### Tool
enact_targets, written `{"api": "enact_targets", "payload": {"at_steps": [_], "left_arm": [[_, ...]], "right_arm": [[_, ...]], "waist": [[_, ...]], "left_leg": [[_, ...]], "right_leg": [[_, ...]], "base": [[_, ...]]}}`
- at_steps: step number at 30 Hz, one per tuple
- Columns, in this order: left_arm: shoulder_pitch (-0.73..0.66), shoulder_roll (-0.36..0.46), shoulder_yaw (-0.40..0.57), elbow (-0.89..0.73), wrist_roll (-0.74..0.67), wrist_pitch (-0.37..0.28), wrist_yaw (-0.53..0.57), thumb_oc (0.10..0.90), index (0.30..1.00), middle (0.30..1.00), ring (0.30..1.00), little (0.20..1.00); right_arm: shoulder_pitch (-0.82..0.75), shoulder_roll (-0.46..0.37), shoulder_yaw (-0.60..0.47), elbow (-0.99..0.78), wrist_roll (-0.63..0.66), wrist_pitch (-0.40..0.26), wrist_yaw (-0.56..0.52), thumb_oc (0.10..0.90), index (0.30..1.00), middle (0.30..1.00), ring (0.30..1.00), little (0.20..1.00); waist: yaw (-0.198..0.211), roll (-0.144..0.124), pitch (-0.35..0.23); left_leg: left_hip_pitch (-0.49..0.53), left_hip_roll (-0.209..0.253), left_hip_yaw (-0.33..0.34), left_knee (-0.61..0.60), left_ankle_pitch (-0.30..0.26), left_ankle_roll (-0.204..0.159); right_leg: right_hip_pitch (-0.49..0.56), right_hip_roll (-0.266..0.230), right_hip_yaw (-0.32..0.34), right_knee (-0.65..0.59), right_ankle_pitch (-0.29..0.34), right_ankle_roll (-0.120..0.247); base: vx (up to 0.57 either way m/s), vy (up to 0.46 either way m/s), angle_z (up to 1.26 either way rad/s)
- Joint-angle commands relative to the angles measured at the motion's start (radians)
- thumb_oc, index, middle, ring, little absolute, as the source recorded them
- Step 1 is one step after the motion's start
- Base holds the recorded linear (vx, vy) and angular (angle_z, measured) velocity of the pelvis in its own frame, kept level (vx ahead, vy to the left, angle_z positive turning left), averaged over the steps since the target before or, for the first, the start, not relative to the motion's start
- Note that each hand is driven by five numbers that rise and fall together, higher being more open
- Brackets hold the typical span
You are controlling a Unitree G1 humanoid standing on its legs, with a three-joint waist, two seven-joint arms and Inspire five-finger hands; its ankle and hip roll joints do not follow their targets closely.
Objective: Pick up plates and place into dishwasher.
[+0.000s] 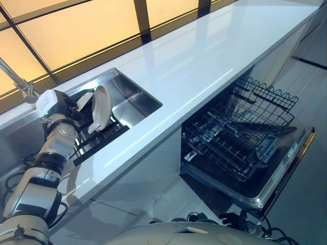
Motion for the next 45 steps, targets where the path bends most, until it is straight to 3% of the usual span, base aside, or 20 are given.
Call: {"api": "enact_targets", "payload": {"at_steps": [1,9,20,25,32,33,34,35,36,37,45], "left_arm": [[-0.139,0.186,0.081,0.037,0.053,-0.102,0.107,0.1,0.3,0.3,0.3,0.2],[-0.159,0.208,0.116,0.017,-0.035,-0.182,0.159,0.1,0.3,0.3,0.3,0.2],[-0.162,0.175,0.14,0.017,-0.103,-0.237,0.17,0.1,0.3,0.3,0.3,0.2],[-0.17,0.169,0.132,0.003,-0.122,-0.292,0.117,0.1,0.3,0.3,0.3,0.2],[-0.169,0.158,0.097,-0.024,-0.082,-0.272,0.025,0.111,0.309,0.309,0.309,0.211],[-0.169,0.155,0.091,-0.024,-0.081,-0.257,0.017,0.215,0.399,0.399,0.399,0.315],[-0.169,0.153,0.086,-0.021,-0.078,-0.254,0.012,0.394,0.552,0.552,0.552,0.494],[-0.17,0.15,0.081,-0.018,-0.078,-0.245,0.003,0.44,0.592,0.592,0.592,0.54],[-0.169,0.146,0.078,-0.016,-0.077,-0.232,-0.007,0.753,0.86,0.86,0.86,0.853],[-0.169,0.141,0.075,-0.012,-0.074,-0.222,-0.017,0.8,0.9,0.9,0.9,0.9],[-0.195,0.121,0.019,0.022,0.005,-0.133,-0.084,0.8,0.9,0.9,0.9,0.9]], "right_arm": [[-0.021,0.029,0.022,-0.019,0.046,-0.055,0.029,0.8,0.9,0.9,0.9,0.9],[-0.016,0.03,0.024,-0.018,0.048,-0.053,0.027,0.8,0.9,0.9,0.9,0.9],[-0.013,0.044,0.035,-0.022,0.052,-0.051,0.022,0.8,0.9,0.9,0.9,0.9],[-0.012,0.043,0.034,-0.025,0.057,-0.076,0.019,0.8,0.9,0.9,0.9,0.9],[-0.014,0.044,0.035,-0.024,0.048,-0.074,0.027,0.8,0.9,0.9,0.9,0.9],[-0.014,0.044,0.036,-0.025,0.048,-0.071,0.029,0.8,0.9,0.9,0.9,0.9],[-0.014,0.044,0.035,-0.025,0.047,-0.07,0.03,0.8,0.9,0.9,0.9,0.9],[-0.014,0.045,0.035,-0.024,0.046,-0.069,0.031,0.8,0.9,0.9,0.9,0.9],[-0.012,0.046,0.035,-0.024,0.045,-0.066,0.031,0.8,0.9,0.9,0.9,0.9],[-0.01,0.047,0.034,-0.024,0.043,-0.067,0.031,0.8,0.9,0.9,0.9,0.9],[0.001,0.047,0.037,-0.02,0.044,-0.06,0.025,0.8,0.9,0.9,0.9,0.9]], "waist": [[-0.007,-0.025,-0.03],[-0.003,-0.021,-0.039],[-0.004,-0.022,-0.05],[-0.007,-0.023,-0.055],[-0.007,-0.028,-0.056],[-0.007,-0.029,-0.056],[-0.009,-0.029,-0.056],[-0.01,-0.03,-0.055],[-0.011,-0.031,-0.056],[-0.013,-0.032,-0.055],[-0.028,-0.034,-0.049]], "left_leg": [[-0.063,-0.072,-0.028,0.072,-0.072,0.003],[-0.051,-0.079,-0.041,0.05,-0.072,0.004],[-0.044,-0.084,-0.052,0.043,-0.075,0.007],[-0.037,-0.084,-0.045,0.036,-0.077,0.01],[-0.035,-0.086,-0.049,0.041,-0.083,0.015],[-0.034,-0.086,-0.05,0.042,-0.085,0.016],[-0.033,-0.086,-0.05,0.042,-0.086,0.017],[-0.032,-0.087,-0.052,0.042,-0.087,0.018],[-0.032,-0.087,-0.053,0.043,-0.087,0.02],[-0.033,-0.088,-0.053,0.044,-0.088,0.021],[-0.029,-0.09,-0.049,0.046,-0.091,0.029]], "right_leg": [[0.013,0.017,-0.059,0.013,-0.043,0.04],[0.016,0.017,-0.062,0.01,-0.047,0.04],[0.018,0.012,-0.06,0.008,-0.049,0.041],[0.02,0.01,-0.059,0.009,-0.05,0.042],[0.02,0.01,-0.051,0.012,-0.051,0.044],[0.021,0.011,-0.048,0.013,-0.052,0.044],[0.022,0.011,-0.046,0.013,-0.053,0.043],[0.022,0.012,-0.043,0.014,-0.053,0.043],[0.022,0.013,-0.039,0.015,-0.054,0.043],[0.021,0.013,-0.037,0.016,-0.053,0.044],[0.019,0.017,-0.02,0.021,-0.052,0.046]], "base": [[0.0,0.0,0.0],[0.0,0.005,0.01],[0.0,0.01,0.04],[0.0,0.003,0.01],[0.0,0.0,0.0],[0.0,0.0,0.0],[0.0,0.0,0.0],[0.03,0.018,0.0],[0.04,0.017,0.0],[0.04,0.015,0.01],[0.04,0.011,0.0]]}}
